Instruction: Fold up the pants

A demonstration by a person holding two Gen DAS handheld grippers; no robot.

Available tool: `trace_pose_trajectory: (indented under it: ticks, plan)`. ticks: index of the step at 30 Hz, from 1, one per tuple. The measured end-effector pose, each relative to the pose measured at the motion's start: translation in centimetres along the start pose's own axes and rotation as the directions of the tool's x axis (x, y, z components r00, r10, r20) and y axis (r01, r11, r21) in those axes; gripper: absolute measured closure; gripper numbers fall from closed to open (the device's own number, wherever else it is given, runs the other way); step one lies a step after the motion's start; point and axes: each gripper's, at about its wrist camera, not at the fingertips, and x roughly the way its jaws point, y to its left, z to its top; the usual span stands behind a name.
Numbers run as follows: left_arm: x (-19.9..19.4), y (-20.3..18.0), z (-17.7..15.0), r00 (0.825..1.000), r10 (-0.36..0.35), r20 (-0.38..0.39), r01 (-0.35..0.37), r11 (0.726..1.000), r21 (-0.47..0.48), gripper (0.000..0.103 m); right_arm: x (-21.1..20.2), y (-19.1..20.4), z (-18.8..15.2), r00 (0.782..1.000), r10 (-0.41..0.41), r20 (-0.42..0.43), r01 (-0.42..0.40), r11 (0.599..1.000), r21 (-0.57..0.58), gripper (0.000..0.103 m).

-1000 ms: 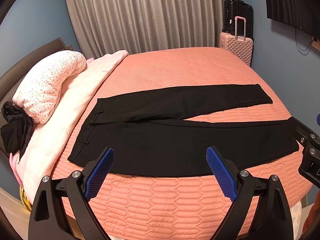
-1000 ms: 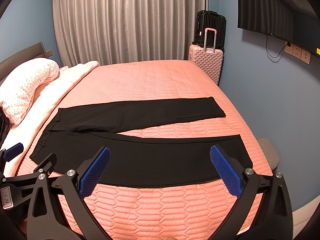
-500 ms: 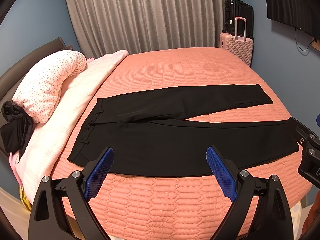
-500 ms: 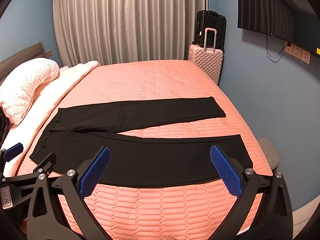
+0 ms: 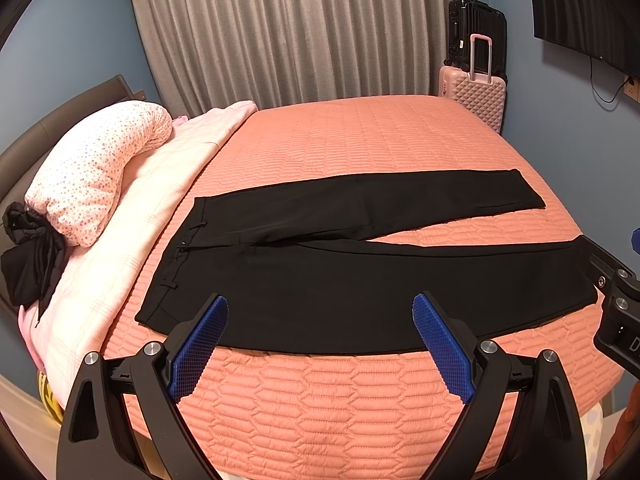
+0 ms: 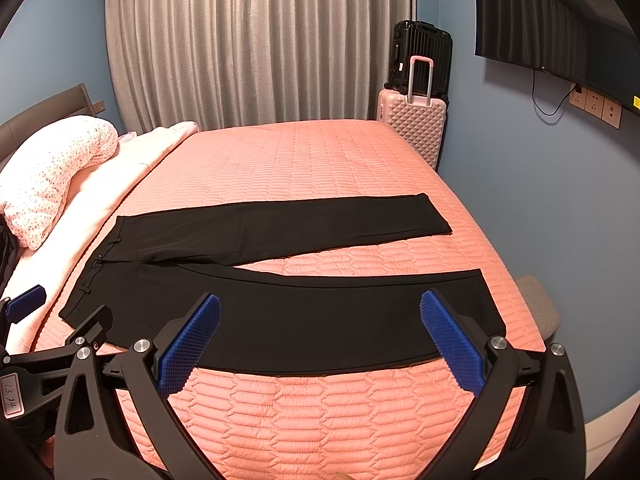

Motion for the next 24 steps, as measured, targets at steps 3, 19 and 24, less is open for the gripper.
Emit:
trace_pose_trajectory:
  ticks: [3, 19, 24]
  plan:
    - [0.1, 0.1, 0.0, 1.0, -0.003, -0.002, 0.003, 1.0, -0.002, 0.011, 0.1, 0.0, 0.0, 1.0, 0.001, -0.004, -0.001, 1.0, -0.002, 0.005]
    - [7.9, 3.2, 0.1, 0.996, -0.039, -0.074, 0.028, 0.99, -0.141, 0.011, 14.1, -11.3, 2.9, 0.995, 0.01, -0.095, -0.006, 0.999, 0.046, 0.005]
    - [11.6, 2.9, 2.0, 0.998, -0.058, -0.003, 0.056, 0.979, -0.195, 0.011, 25.1, -16.0, 7.2, 0.991, 0.015, -0.135, -0.015, 1.0, 0.001, 0.005]
